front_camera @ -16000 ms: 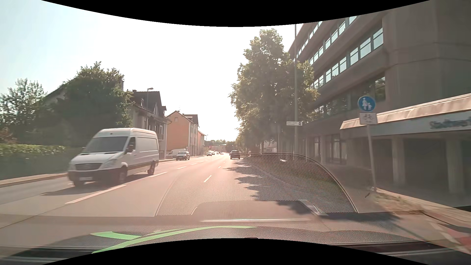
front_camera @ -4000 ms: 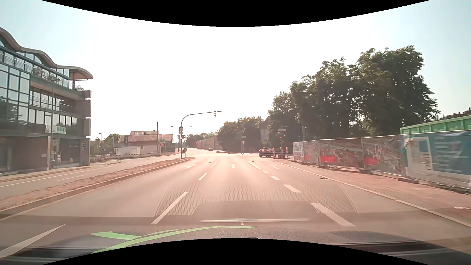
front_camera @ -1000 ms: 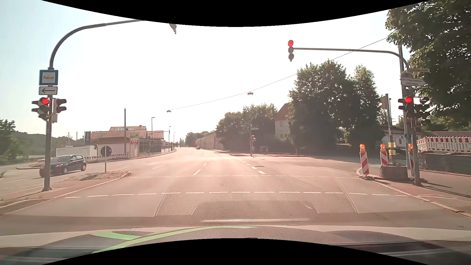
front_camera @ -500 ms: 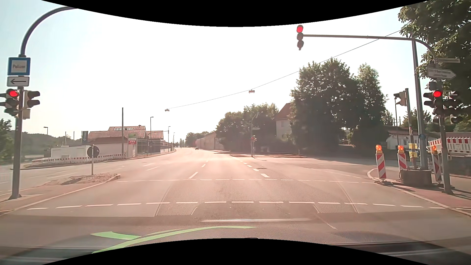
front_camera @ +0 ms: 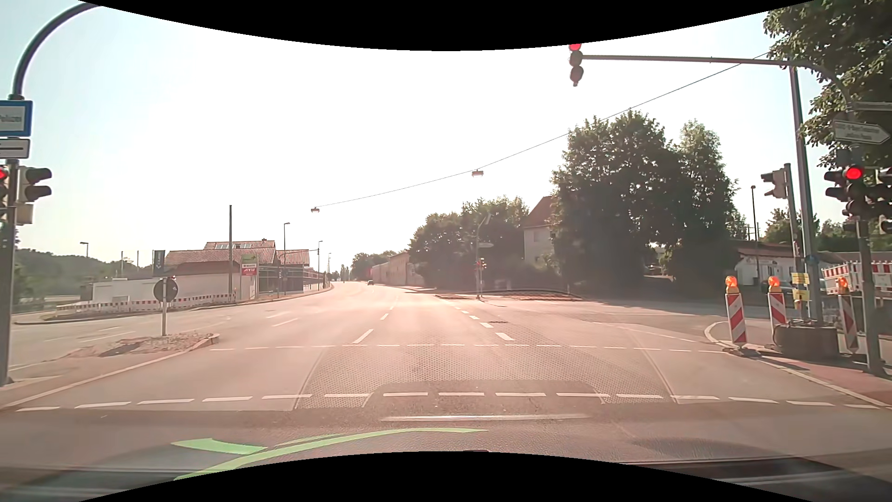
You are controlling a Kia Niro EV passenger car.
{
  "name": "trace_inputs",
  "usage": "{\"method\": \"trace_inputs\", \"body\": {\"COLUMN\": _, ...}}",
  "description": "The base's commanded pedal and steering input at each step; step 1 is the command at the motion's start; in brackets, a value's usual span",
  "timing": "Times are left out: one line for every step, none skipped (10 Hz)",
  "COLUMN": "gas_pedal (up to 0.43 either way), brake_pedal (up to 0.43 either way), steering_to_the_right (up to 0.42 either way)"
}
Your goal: Follow the waypoints while adhering to traffic rules and regulations
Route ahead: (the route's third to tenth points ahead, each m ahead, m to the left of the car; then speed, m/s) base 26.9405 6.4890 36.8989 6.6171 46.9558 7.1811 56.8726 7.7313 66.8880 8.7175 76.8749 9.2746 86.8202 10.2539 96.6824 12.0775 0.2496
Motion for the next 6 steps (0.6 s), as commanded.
{"method": "trace_inputs", "body": {"gas_pedal": 0.000, "brake_pedal": 0.341, "steering_to_the_right": -0.018}}
{"method": "trace_inputs", "body": {"gas_pedal": 0.000, "brake_pedal": 0.335, "steering_to_the_right": -0.018}}
{"method": "trace_inputs", "body": {"gas_pedal": 0.000, "brake_pedal": 0.323, "steering_to_the_right": -0.017}}
{"method": "trace_inputs", "body": {"gas_pedal": 0.000, "brake_pedal": 0.329, "steering_to_the_right": -0.017}}
{"method": "trace_inputs", "body": {"gas_pedal": 0.000, "brake_pedal": 0.335, "steering_to_the_right": -0.017}}
{"method": "trace_inputs", "body": {"gas_pedal": 0.000, "brake_pedal": 0.335, "steering_to_the_right": -0.017}}
